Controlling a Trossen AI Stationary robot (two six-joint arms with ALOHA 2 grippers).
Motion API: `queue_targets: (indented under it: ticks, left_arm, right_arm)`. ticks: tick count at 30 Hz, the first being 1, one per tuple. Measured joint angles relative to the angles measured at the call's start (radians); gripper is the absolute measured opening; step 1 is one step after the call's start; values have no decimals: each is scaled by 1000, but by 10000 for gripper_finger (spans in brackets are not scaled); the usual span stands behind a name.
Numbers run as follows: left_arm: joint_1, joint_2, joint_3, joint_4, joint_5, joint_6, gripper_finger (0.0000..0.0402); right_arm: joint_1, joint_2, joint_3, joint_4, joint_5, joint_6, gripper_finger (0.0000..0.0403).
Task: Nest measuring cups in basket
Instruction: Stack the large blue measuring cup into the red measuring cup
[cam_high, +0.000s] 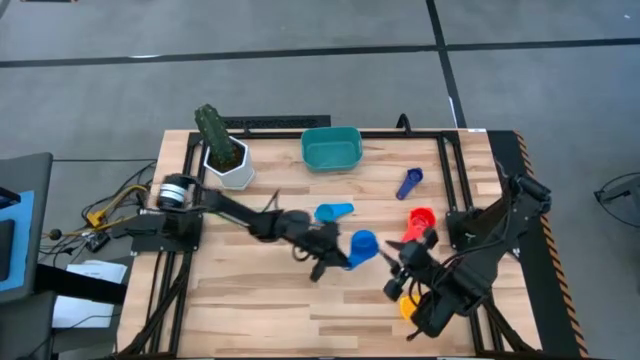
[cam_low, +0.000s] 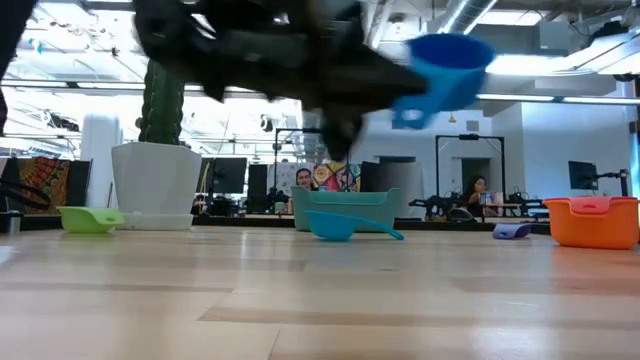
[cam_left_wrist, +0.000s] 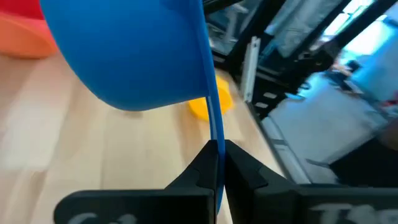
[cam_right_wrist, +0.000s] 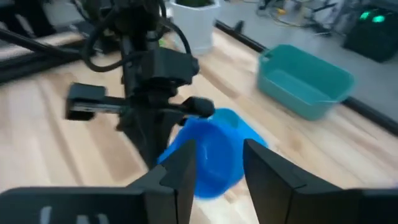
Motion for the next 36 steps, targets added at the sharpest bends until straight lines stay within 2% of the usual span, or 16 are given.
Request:
queue_targets:
  ticks: [6, 11, 14, 20, 26, 32, 36]
  left_arm:
    - [83, 177, 257, -21, 165, -81, 0]
    - [140, 310, 495, -153, 338, -135, 0]
    - [162, 399, 653, -261, 399, -158, 0]
    - [193, 546, 902, -351, 410, -177, 0]
    - [223, 619, 1020, -357, 394, -218, 0]
    - [241, 636, 1029, -382, 362, -218, 0]
    - [249, 636, 1029, -419, 425, -181, 0]
  right_arm:
    - [-14, -13, 0, -171, -78, 90, 124]
    - [-18, -36, 0, -243, -110, 86, 112]
    - [-22, -69, 0, -239, -107, 32, 110]
    - [-28, -147, 0, -240, -104, -56, 109]
    - [-17, -209, 0, -240, -104, -91, 109]
    - [-15, -240, 0, -240, -103, -118, 109]
    - [-27, -242, 0, -240, -101, -155, 109]
